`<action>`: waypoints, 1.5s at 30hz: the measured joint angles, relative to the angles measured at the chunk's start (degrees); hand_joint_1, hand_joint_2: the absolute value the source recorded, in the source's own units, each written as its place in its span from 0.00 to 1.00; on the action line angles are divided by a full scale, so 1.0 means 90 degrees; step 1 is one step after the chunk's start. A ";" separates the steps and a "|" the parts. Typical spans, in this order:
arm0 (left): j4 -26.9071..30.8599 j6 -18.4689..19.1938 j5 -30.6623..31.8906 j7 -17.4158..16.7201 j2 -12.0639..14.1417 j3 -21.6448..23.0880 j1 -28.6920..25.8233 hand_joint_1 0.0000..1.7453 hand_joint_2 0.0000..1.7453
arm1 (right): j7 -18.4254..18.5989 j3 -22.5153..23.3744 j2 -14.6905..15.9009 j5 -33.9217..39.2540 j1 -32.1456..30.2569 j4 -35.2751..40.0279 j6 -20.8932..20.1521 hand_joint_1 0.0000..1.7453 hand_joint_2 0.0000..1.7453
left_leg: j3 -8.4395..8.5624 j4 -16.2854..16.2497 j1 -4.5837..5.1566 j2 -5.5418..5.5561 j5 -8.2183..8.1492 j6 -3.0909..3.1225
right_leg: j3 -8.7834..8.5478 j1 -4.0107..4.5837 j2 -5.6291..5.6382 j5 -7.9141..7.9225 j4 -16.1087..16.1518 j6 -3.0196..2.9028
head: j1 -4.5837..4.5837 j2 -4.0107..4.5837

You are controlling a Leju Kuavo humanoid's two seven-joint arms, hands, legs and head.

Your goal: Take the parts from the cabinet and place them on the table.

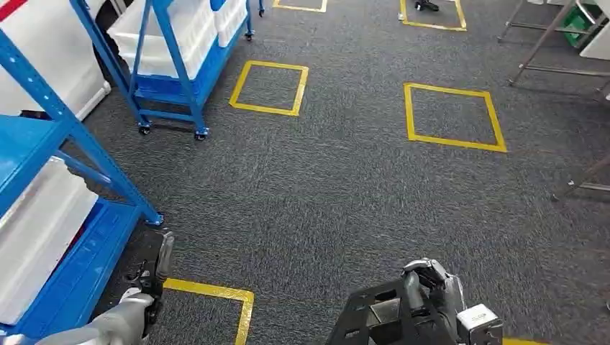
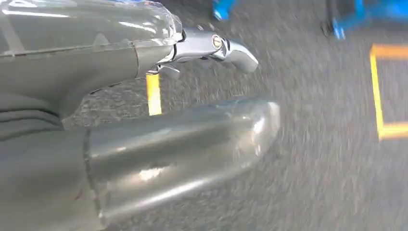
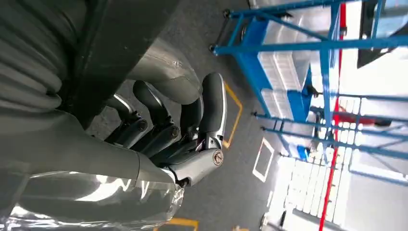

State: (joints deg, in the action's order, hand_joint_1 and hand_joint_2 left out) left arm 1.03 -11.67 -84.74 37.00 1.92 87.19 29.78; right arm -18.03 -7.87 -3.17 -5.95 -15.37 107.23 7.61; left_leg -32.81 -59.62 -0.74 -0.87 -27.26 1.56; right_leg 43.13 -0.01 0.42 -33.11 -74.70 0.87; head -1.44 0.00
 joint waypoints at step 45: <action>0.0386 -0.0107 0.1204 -0.1491 -0.0182 0.0153 -0.1160 0.00 0.00 | 0.0131 -0.0158 -0.0015 0.0019 0.0197 -0.0316 0.0061 1.00 1.00 | -0.0149 -0.0961 -0.0021 0.0018 -0.0793 -0.0318 | -0.0985 0.0030 -0.0007 0.0899 0.1939 -0.0353 | 0.0017 0.0000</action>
State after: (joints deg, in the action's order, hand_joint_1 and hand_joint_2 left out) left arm 4.50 -12.63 -73.90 23.58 0.29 88.56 19.34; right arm -16.85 -9.29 -3.30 -5.77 -13.60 104.39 8.15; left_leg -34.15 -68.26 -0.93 -0.71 -34.39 -1.30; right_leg 34.26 0.26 0.36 -25.02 -57.25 -2.31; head -1.29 0.00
